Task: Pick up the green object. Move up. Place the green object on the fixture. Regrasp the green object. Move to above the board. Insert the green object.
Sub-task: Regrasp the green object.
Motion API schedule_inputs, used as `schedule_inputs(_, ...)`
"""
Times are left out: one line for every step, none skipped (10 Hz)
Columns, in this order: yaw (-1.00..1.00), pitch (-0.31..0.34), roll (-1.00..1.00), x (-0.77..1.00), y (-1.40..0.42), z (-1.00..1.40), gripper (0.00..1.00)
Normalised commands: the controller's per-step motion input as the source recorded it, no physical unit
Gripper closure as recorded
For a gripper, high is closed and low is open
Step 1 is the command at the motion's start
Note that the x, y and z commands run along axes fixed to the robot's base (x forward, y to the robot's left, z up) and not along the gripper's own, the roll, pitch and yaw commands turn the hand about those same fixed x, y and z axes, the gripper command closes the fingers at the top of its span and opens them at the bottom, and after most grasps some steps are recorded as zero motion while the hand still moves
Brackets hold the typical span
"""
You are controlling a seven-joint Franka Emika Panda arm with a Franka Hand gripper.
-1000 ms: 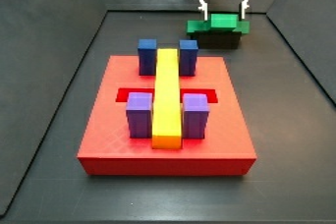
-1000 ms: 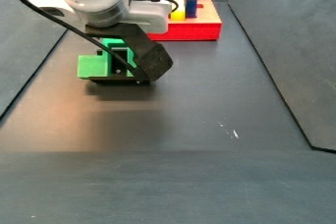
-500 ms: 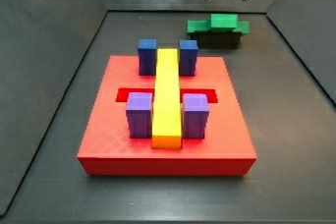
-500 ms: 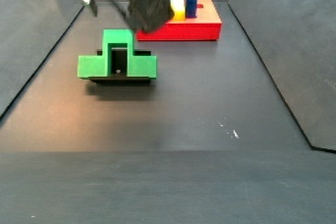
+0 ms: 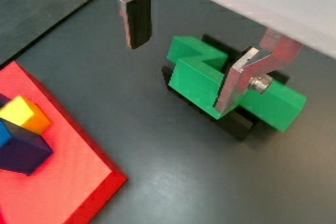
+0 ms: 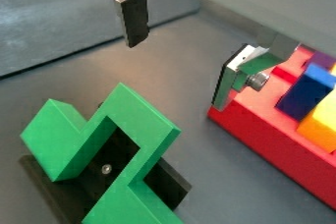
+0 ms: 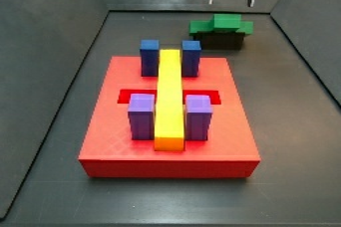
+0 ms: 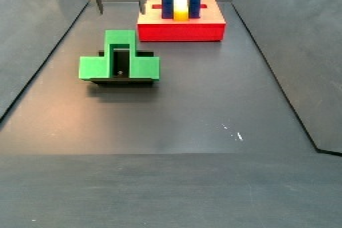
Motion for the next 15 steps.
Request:
schedule_inputs(0.23, 0.069, 1.00, 0.00, -0.26, 0.00, 0.00)
schedule_inputs(0.21, 0.046, 1.00, 0.00, -0.29, -0.01, 0.00)
schedule_inputs(0.22, 0.034, 1.00, 0.00, -0.28, -0.02, 0.00)
schedule_inputs(0.18, 0.000, 1.00, 0.18, -0.31, -0.06, 0.00)
schedule_inputs(0.12, -0.237, 0.81, 0.42, -0.30, -0.25, 0.00)
schedule_inputs(0.15, -0.471, 0.85, 0.37, -0.37, -0.16, 0.00)
schedule_inputs(0.10, -0.369, 1.00, 0.39, -0.35, -0.03, 0.00)
schedule_inputs(0.02, -0.163, 1.00, 0.30, -0.24, 0.00, 0.00)
schedule_inputs(0.00, 0.000, 1.00, 0.17, -0.12, 0.00, 0.00)
schedule_inputs(0.00, 0.000, 1.00, 0.08, -0.06, 0.00, 0.00)
schedule_inputs(0.00, 0.046, 1.00, 0.01, -0.07, 0.01, 0.00)
schedule_inputs(0.00, 0.111, 1.00, 0.00, 0.00, 0.01, 0.00)
schedule_inputs(0.03, 0.177, 1.00, 0.00, 0.00, 0.03, 0.00)
schedule_inputs(0.05, 0.260, 1.00, 0.00, 0.05, 0.05, 0.00)
schedule_inputs(0.10, 0.340, 1.00, 0.00, 0.26, 0.00, 0.00)
